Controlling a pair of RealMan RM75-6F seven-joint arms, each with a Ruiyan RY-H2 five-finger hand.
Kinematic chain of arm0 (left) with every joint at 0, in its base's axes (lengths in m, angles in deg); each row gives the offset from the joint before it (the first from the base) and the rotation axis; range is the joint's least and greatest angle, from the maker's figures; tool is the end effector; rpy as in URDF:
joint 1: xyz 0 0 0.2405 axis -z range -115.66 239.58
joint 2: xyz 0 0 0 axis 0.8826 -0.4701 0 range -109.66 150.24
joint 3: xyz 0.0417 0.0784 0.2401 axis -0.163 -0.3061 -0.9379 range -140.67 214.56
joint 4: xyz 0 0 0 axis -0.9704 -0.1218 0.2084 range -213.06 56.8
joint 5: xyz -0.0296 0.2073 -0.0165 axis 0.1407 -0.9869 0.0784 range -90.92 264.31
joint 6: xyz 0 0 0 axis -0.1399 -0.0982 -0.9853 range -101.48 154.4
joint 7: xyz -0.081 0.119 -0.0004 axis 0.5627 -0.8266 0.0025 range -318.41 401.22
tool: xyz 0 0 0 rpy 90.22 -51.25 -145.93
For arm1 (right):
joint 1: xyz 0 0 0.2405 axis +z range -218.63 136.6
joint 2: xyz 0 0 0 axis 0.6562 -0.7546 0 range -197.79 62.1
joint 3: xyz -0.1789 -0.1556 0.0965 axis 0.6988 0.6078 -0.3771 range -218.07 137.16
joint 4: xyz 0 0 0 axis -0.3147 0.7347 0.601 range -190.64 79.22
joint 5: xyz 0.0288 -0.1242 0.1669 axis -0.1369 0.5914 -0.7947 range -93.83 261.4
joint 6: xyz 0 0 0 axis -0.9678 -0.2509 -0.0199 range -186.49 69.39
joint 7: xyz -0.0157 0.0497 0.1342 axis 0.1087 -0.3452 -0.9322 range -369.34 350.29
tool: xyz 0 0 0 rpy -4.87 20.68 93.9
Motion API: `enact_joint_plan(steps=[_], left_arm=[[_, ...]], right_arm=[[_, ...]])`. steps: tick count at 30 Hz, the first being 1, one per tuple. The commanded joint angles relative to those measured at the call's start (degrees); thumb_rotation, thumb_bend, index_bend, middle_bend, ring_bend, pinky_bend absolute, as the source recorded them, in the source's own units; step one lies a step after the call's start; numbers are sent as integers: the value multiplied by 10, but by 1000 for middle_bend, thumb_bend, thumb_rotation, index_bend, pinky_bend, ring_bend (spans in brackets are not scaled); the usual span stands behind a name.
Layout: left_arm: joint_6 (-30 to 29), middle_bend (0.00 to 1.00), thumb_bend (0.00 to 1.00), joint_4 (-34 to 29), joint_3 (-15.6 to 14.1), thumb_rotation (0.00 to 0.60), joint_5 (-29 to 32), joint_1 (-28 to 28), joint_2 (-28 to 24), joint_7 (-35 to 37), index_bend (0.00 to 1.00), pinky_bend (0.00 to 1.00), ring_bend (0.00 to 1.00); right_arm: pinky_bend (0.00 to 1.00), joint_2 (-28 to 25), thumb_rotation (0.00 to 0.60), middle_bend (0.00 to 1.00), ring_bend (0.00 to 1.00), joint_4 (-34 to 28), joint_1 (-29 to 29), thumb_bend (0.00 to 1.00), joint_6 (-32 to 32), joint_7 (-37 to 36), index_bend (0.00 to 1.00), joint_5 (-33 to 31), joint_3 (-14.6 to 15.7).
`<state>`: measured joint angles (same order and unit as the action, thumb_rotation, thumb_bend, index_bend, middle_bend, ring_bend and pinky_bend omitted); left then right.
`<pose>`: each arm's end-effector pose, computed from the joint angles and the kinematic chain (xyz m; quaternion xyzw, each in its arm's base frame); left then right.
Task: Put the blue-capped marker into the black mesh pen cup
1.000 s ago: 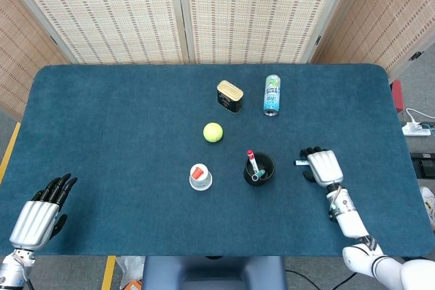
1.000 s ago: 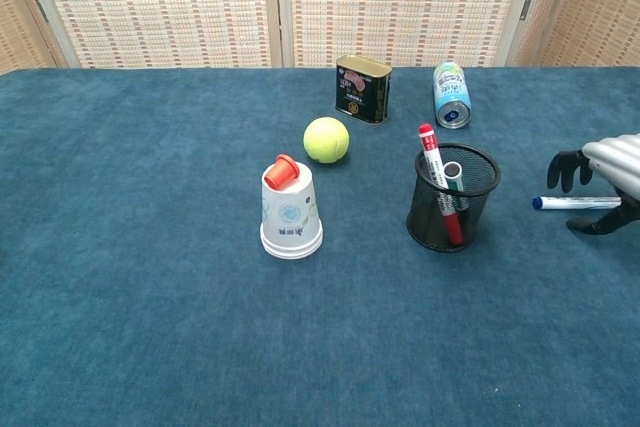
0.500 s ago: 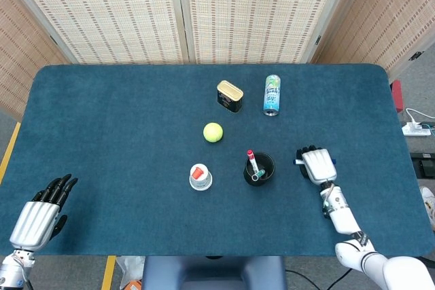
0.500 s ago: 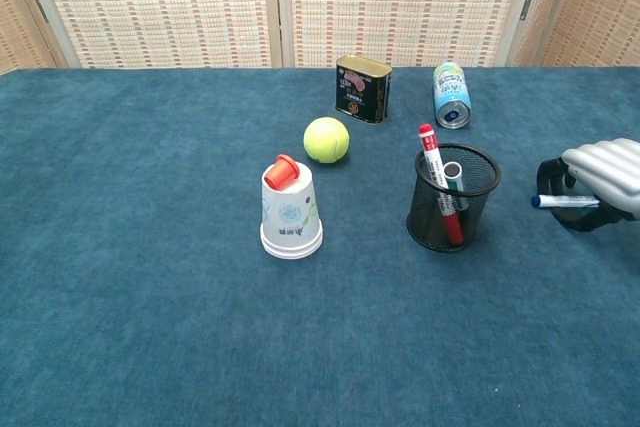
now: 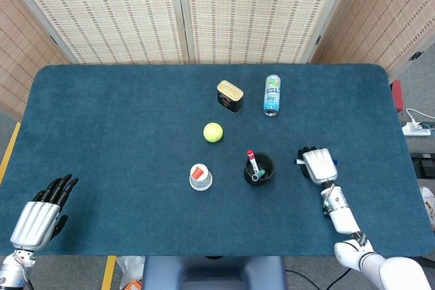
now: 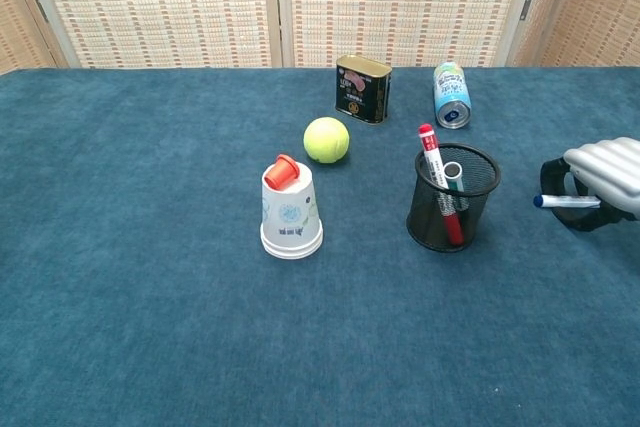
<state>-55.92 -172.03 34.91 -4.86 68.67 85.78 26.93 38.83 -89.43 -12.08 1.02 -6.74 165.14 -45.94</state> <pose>-0.2942 0.1701 0.1264 -0.6917 -0.3229 -0.3195 0.5614 -0.3225 -0.3334 -0.0272 0.7201 -0.3097 0.2617 0.5631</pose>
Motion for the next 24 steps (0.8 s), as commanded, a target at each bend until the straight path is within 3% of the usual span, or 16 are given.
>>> enact_joint_plan(steps=[1,8,24], left_arm=[[0,45,315,0,0,600,0,0,0,0,67,328,93],[1,45,316,1,0,600,1,0,1,-2,67,328,93],[5,45,317,0,0,600,3,1,2,-6,67,329,93]], right_arm=[[655,-2,600,477,493,-5,-1,202,3,-2,651,1,0],[661,-18,600,482,497,-37,-7,201,28,-1,661,3,-4],[669,-86,600,492,507,-175,-25,201,70,47,671,-3,-14]])
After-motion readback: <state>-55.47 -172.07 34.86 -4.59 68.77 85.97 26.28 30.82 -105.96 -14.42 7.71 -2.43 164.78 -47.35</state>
